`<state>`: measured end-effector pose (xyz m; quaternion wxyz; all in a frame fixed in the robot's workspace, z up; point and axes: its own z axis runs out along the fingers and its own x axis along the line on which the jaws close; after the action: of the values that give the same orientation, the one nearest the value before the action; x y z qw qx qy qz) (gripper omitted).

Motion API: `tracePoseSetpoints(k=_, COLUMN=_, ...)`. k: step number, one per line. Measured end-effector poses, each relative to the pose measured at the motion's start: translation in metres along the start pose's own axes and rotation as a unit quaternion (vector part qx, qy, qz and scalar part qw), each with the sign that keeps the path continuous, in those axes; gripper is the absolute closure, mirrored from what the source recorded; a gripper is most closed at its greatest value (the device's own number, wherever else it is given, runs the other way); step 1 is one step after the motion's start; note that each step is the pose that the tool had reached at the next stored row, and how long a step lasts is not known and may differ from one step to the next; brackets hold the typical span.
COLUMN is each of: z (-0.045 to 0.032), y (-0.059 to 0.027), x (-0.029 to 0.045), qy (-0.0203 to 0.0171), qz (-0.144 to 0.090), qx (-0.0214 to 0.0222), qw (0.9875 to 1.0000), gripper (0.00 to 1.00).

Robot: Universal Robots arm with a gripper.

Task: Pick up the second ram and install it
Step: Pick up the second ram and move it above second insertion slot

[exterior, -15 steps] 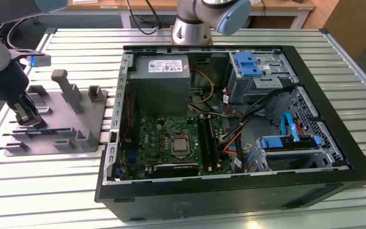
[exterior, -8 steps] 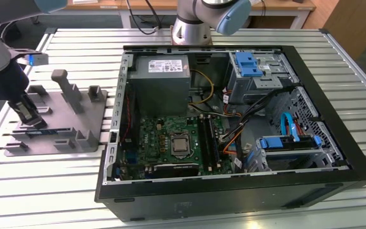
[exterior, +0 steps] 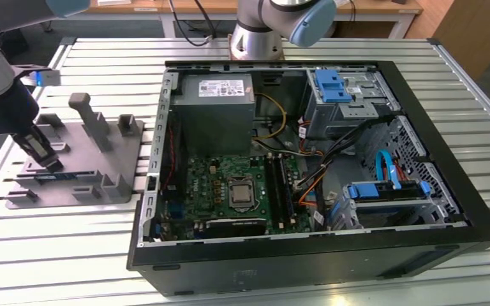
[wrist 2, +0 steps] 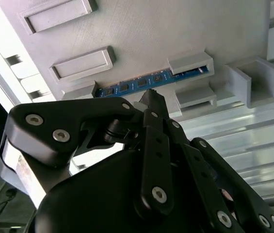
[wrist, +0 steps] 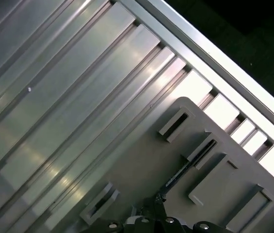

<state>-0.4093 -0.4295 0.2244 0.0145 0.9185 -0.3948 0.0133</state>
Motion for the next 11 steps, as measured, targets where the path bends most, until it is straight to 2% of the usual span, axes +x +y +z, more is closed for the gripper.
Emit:
tracePoseSetpoints(k=6, z=0.0001, y=0.0000, x=0.0000, qy=0.0007, qz=-0.042, qx=0.0015, qw=0.9991, gripper=0.90)
tracePoseSetpoints(k=11, z=0.0002, y=0.0000, x=0.0000, qy=0.0013, qz=-0.077, qx=0.0028, qw=0.9970, gripper=0.90)
